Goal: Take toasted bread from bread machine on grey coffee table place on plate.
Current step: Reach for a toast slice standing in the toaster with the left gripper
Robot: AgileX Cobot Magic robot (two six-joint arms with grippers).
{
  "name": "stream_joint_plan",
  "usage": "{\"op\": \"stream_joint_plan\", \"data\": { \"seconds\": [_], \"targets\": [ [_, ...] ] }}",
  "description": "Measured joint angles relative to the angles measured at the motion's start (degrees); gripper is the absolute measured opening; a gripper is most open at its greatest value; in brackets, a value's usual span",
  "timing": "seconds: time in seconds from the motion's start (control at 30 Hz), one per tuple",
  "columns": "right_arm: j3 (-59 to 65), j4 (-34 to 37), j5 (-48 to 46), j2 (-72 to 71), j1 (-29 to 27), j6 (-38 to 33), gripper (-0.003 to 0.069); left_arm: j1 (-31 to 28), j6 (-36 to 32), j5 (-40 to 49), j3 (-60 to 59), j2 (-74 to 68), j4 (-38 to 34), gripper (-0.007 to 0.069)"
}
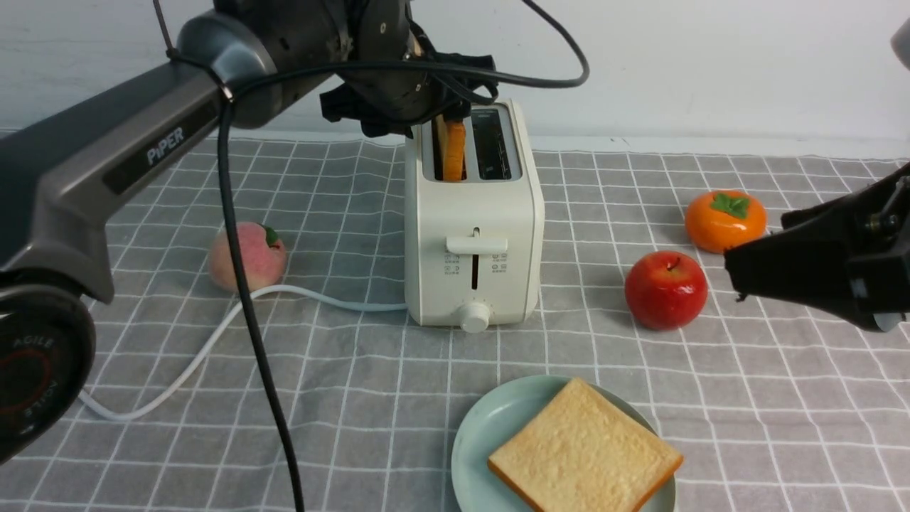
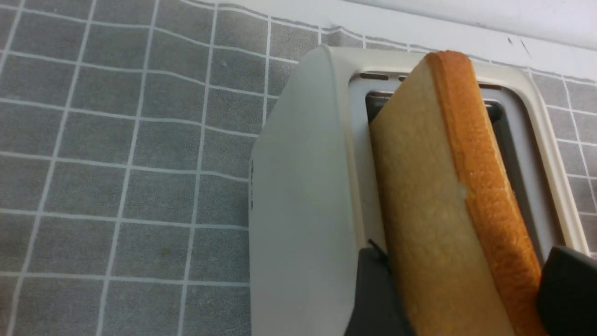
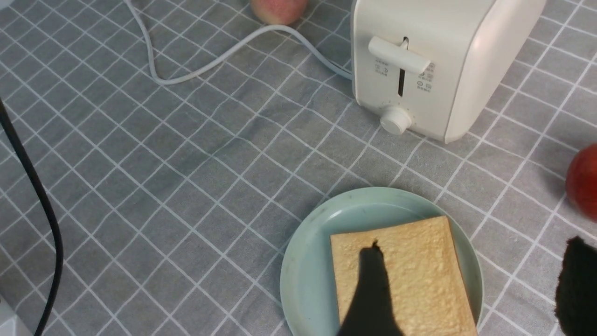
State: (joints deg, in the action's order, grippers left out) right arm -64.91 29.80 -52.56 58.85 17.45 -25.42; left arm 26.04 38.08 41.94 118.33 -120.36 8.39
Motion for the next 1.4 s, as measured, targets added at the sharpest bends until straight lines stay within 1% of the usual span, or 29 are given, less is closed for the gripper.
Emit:
{"op": "stream_joint_plan", "data": {
  "seconds": [0.7,0.77,0.87,0.97,1.03,1.07,1.23,1.33,1.37,1.4],
  "targets": [
    [0.0,-0.28,-0.16,0.0,0.0,-0.05,0.0496,0.0,0.0,1.71,0.04,1.47,-2.33,0.0434],
    [0.0,-0.28,-0.17,0.0,0.0,-0.05,0.0496,0.0,-0.05,1.77,0.04,0.74,-2.28,0.0424],
    [0.0,-0.28,-0.17,0.0,0.0,-0.05,0.0496,0.0,-0.18,1.96,-0.02,0.02,-2.11,0.0368],
    [0.0,-0.28,-0.17,0.0,0.0,-0.05,0.0496,0.0,-1.11,2.17,-0.07,-0.11,-2.18,0.023],
    [0.0,-0.28,-0.17,0.0,0.0,-0.05,0.0496,0.0,-2.01,2.62,-0.07,0.3,-2.18,0.0104],
    [0.0,-0.28,-0.17,0.0,0.0,-0.05,0.0496,0.0,-2.45,3.04,-0.07,0.47,-2.18,0.0064],
    [0.0,-0.4,-0.17,0.0,0.0,-0.05,0.0495,0.0,-5.66,5.54,-0.13,3.26,-2.12,0.0063],
    [0.0,-0.86,0.25,0.0,0.0,-0.05,0.0495,0.0,-10.74,8.87,-0.13,9.03,-1.52,0.0064],
    [0.0,-0.86,0.26,0.0,0.0,-0.05,0.0495,-0.05,-11.42,9.53,-0.13,9.87,-1.52,0.0064],
    [0.0,-1.0,0.39,0.0,0.0,-0.05,0.0495,-0.06,-13.78,12.41,-0.13,13.6,-1.53,0.0064]
  ]
}}
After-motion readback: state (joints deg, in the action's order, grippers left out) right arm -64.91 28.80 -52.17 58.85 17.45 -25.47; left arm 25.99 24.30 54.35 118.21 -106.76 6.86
